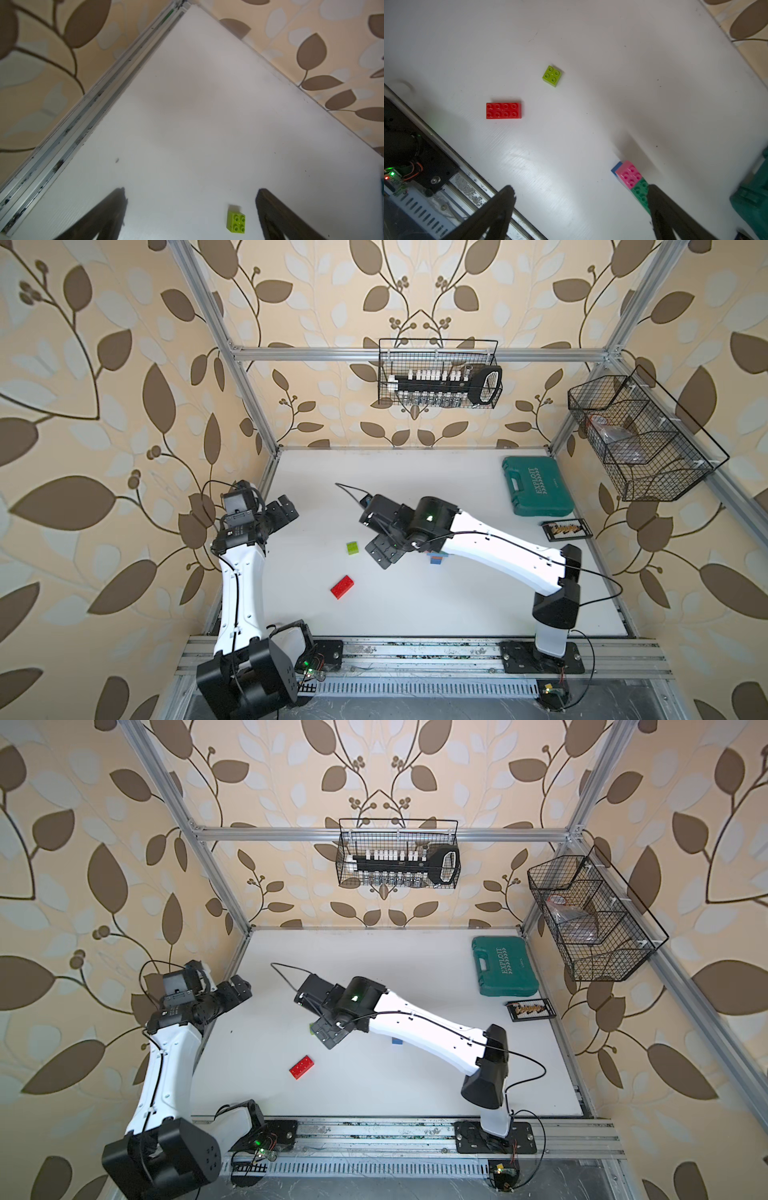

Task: Assemble a spoon with lego
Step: Pick up the lego brick from the center of the board.

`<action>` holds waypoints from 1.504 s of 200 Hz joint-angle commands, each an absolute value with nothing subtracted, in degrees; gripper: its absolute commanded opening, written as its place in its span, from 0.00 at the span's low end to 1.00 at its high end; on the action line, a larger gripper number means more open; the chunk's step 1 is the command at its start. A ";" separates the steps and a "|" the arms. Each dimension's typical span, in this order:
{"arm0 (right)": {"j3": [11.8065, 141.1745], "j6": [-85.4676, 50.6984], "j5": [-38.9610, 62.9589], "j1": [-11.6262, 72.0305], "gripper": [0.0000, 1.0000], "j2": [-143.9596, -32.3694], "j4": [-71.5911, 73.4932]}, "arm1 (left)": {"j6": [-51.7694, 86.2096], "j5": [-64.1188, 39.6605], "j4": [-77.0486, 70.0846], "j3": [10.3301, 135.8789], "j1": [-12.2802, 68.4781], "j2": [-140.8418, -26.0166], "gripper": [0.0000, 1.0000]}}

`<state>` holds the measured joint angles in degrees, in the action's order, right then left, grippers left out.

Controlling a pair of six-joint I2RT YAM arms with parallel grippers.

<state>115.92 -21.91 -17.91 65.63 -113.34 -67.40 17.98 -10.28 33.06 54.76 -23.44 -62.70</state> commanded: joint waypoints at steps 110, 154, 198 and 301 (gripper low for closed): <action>133.48 -39.92 -6.77 67.28 0.98 -145.98 -56.27 | 22.59 -16.34 26.57 45.16 -32.18 -57.04 0.99; 138.44 -37.15 -8.30 67.83 0.98 -150.70 -60.99 | 21.96 -16.23 26.72 45.27 -32.17 -56.96 0.99; 130.03 -33.10 -11.70 69.03 0.98 -144.79 -65.16 | 21.62 -18.30 27.25 45.88 -32.18 -57.09 0.99; 109.90 -20.43 -4.16 70.13 0.77 -132.36 -51.01 | 20.97 -23.96 28.77 44.49 -32.08 -54.24 0.99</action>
<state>109.54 -26.50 -6.13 70.00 -132.88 -54.65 22.33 -22.04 28.84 44.64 -31.92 -55.77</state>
